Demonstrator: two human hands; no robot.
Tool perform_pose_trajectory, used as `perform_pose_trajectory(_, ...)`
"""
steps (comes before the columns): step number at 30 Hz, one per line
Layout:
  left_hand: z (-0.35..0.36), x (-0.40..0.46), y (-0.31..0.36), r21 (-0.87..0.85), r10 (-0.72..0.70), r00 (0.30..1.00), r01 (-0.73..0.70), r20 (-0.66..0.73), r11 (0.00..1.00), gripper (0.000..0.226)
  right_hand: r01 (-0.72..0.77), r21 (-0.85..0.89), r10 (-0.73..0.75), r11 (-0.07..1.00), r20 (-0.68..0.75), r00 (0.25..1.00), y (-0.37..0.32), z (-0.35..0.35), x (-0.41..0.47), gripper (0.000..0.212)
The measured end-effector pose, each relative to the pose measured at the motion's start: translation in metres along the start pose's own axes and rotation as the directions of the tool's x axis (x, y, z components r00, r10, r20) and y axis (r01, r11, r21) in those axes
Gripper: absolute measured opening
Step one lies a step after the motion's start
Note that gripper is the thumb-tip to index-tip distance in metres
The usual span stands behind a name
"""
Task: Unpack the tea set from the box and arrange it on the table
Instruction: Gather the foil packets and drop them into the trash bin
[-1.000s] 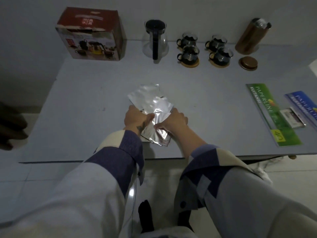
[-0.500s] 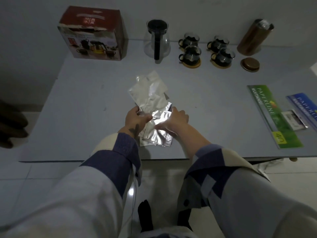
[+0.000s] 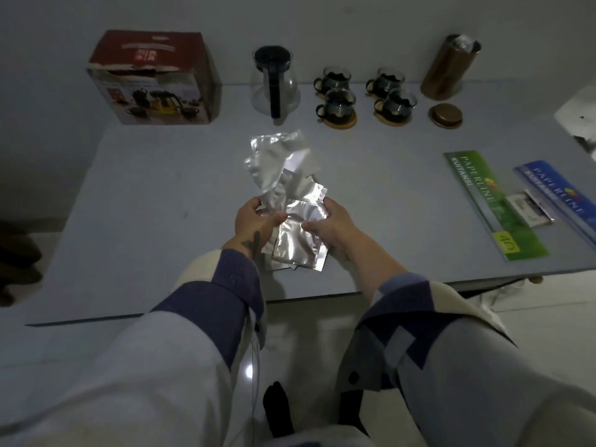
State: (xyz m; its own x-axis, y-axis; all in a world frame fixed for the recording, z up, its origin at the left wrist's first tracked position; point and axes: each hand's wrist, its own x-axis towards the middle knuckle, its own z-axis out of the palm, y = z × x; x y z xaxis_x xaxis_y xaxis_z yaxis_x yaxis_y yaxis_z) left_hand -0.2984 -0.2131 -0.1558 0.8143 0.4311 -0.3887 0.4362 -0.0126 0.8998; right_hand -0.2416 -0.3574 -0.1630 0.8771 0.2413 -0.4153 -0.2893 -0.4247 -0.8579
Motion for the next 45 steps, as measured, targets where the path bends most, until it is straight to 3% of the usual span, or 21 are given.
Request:
perform_pose_trajectory(10, 0.071, -0.013, 0.046, 0.061, 0.155, 0.98, -0.163, 0.125, 0.985, 0.047, 0.059, 0.227, -0.018, 0.972, -0.18, 0.984, 0.013, -0.075, -0.027, 0.041)
perform_pose_trajectory(19, 0.228, -0.083, 0.082, 0.037, 0.274, 0.881, -0.312, 0.384, 0.949, 0.048, 0.082, 0.285, 0.062, 0.955, -0.461, 0.885, 0.063, -0.225, -0.1, 0.07)
perform_pose_trajectory(21, 0.274, -0.108, 0.085, 0.018, 0.282, 0.844, -0.326, 0.456, 0.945, 0.046, 0.087, 0.295, 0.083, 0.951, -0.517, 0.852, 0.082, -0.268, -0.124, 0.072)
perform_pose_trajectory(27, 0.419, -0.195, 0.077, 0.015, 0.324, 0.718, -0.422, 0.616, 0.907, 0.035, 0.068, 0.323, 0.177, 0.944, -0.668, 0.723, 0.158, -0.391, -0.212, 0.048)
perform_pose_trajectory(31, 0.506, -0.25, 0.05, 0.027, 0.272, 0.63, -0.422, 0.727, 0.906, 0.03, 0.062, 0.385, 0.261, 0.921, -0.727, 0.635, 0.227, -0.452, -0.262, 0.049)
perform_pose_trajectory(34, 0.56, -0.282, 0.026, 0.06, 0.229, 0.585, -0.432, 0.778, 0.9, 0.031, 0.018, 0.379, 0.313, 0.925, -0.788, 0.53, 0.278, -0.481, -0.292, 0.03)
perform_pose_trajectory(39, 0.63, -0.318, -0.011, 0.149, 0.152, 0.535, -0.478, 0.831, 0.866, 0.027, -0.024, 0.466, 0.436, 0.884, -0.806, 0.4, 0.348, -0.513, -0.319, 0.035)
perform_pose_trajectory(42, 0.672, -0.324, -0.043, 0.192, 0.116, 0.524, -0.497, 0.844, 0.846, 0.019, -0.019, 0.538, 0.514, 0.843, -0.792, 0.329, 0.393, -0.524, -0.32, 0.027)
perform_pose_trajectory(45, 0.711, -0.321, -0.083, 0.198, 0.085, 0.464, -0.527, 0.882, 0.826, 0.012, -0.035, 0.548, 0.538, 0.836, -0.803, 0.258, 0.447, -0.526, -0.309, 0.018)
